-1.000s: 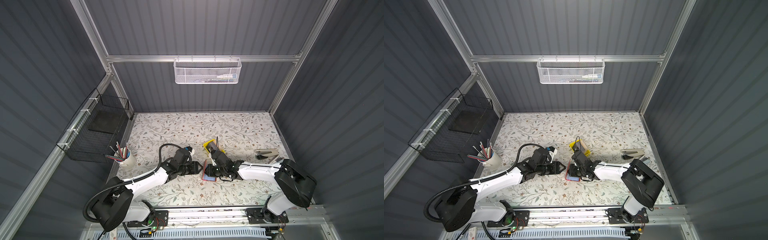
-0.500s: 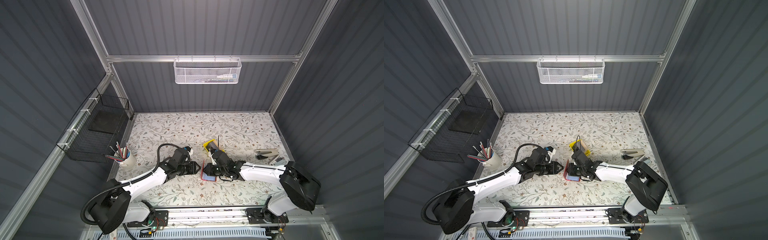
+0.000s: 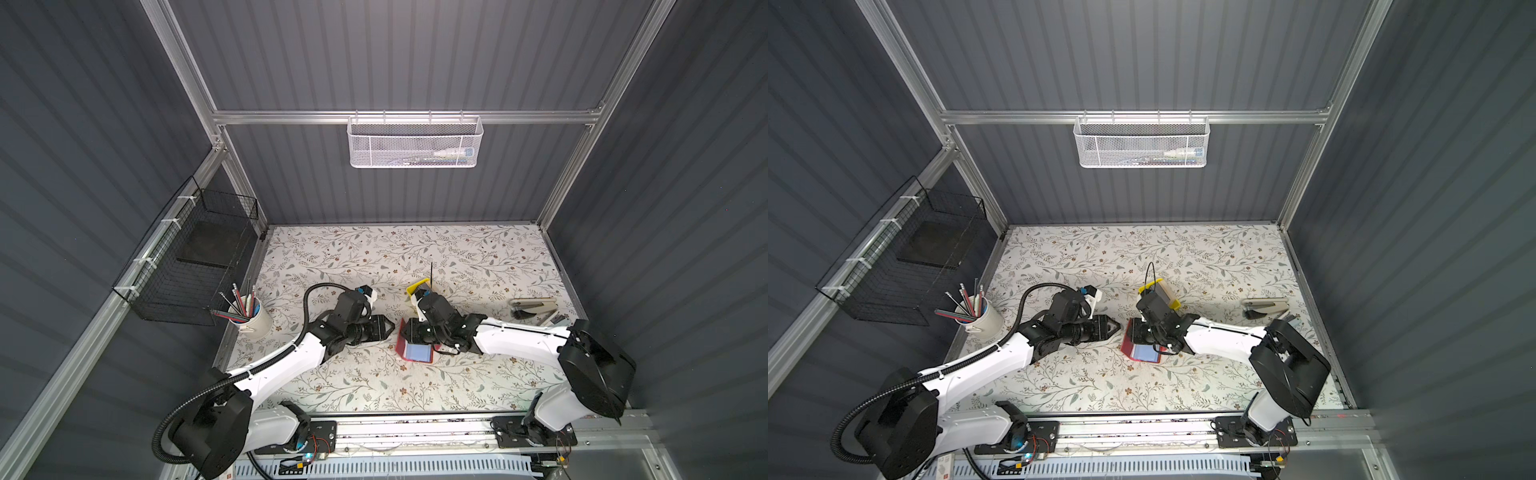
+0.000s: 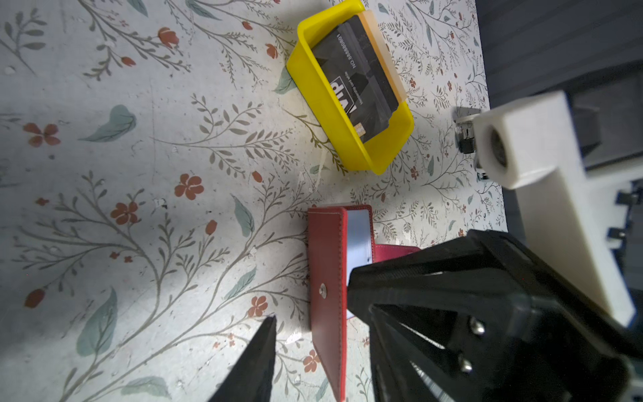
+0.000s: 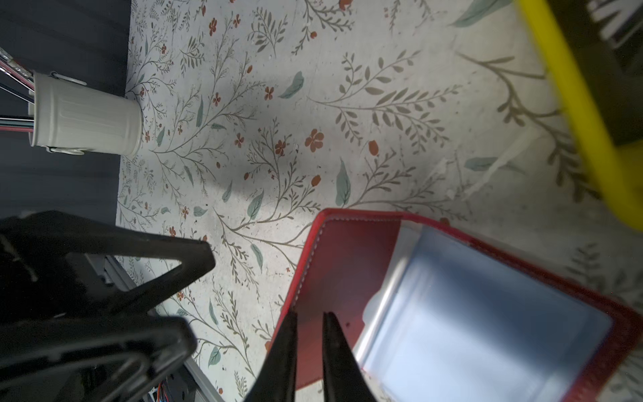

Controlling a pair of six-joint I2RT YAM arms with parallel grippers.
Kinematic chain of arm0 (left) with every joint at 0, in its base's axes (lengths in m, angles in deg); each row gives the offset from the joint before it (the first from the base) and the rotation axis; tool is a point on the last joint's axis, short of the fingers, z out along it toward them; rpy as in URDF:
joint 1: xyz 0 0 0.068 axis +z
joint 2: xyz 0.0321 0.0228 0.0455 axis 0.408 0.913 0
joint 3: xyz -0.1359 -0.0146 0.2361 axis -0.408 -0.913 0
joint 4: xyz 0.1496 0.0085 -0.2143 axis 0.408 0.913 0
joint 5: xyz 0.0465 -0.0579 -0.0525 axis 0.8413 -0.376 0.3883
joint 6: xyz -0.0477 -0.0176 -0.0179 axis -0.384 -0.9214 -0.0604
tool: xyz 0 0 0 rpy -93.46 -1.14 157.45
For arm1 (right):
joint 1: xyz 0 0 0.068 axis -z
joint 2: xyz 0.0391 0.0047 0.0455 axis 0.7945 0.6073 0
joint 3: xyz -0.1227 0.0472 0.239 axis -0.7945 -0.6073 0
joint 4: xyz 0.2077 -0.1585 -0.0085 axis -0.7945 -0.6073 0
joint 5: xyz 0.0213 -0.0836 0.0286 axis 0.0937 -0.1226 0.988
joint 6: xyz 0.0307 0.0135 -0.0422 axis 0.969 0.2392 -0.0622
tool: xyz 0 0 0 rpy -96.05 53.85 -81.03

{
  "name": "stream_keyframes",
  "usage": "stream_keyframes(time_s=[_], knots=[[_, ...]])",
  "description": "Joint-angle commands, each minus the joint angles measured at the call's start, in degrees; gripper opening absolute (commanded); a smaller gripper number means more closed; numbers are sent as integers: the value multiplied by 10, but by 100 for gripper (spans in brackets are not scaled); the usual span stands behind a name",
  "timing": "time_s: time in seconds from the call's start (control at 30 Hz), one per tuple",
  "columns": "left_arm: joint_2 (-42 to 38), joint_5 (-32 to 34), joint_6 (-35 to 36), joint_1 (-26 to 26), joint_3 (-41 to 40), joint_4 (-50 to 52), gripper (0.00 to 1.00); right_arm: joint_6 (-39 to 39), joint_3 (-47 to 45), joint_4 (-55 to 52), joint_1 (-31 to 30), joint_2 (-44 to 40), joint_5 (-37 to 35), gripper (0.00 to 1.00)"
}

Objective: Insert credit cards into a card holder
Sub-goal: Open the card holder at the center of the table.

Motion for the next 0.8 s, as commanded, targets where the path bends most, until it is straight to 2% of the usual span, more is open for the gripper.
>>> stream_keyframes(time_s=[0.0, 0.53, 0.77], knots=[[-14, -13, 17, 3, 16, 19, 45, -12, 24, -24, -10, 22, 0, 18], [-14, -25, 21, 4, 12, 7, 42, 15, 36, 32, -18, 102, 39, 17], [-9, -24, 19, 5, 9, 6, 40, 27, 37, 34, -23, 123, 35, 17]])
